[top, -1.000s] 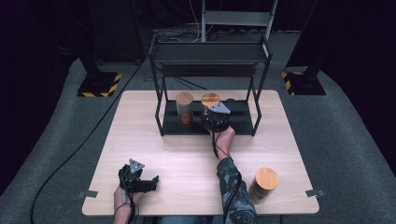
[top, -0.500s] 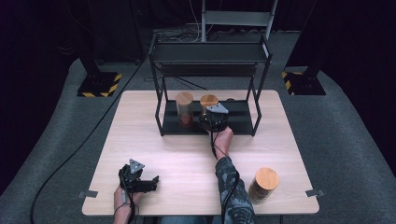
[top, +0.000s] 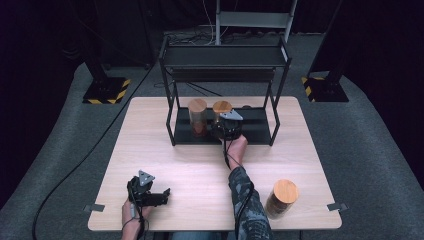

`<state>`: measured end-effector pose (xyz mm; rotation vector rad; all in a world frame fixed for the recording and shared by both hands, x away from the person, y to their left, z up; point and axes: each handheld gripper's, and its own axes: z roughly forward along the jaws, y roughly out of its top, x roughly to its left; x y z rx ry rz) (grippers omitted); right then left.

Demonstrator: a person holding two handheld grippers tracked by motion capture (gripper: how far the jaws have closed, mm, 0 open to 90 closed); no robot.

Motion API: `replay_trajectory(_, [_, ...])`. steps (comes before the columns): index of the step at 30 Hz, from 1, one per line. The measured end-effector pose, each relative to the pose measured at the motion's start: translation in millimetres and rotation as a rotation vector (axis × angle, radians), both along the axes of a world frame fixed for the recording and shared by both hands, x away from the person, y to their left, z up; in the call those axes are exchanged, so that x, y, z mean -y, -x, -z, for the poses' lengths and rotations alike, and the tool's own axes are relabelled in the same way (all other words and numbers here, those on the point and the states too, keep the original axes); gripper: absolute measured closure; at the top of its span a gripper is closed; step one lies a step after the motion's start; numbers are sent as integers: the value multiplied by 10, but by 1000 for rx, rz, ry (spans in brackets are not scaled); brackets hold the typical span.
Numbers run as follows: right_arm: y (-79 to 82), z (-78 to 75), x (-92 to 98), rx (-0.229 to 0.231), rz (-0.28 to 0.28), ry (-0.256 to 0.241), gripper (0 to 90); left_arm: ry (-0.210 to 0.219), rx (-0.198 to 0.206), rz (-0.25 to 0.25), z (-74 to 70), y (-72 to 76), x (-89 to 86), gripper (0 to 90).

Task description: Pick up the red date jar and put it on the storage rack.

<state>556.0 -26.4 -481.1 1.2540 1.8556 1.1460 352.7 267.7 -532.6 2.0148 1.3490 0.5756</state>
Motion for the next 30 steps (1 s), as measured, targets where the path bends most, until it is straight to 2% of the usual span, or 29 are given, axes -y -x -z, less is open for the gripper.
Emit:
replay_trajectory(8, [-32, 34, -44, -10, -7, 10, 249, 0, 0, 1, 0, 0, 0, 1])
replay_trajectory(16, [-73, 66, -63, -22, -8, -8, 249, 0, 0, 1, 0, 0, 0, 1])
replay_trajectory(22, [-89, 90, -60, -17, -19, -29, 250, 0, 0, 3, 0, 0, 1, 1])
replay_trajectory(30, [-116, 97, -82, -13, -9, -19, 249, -1, 0, 3, 0, 0, 1, 1])
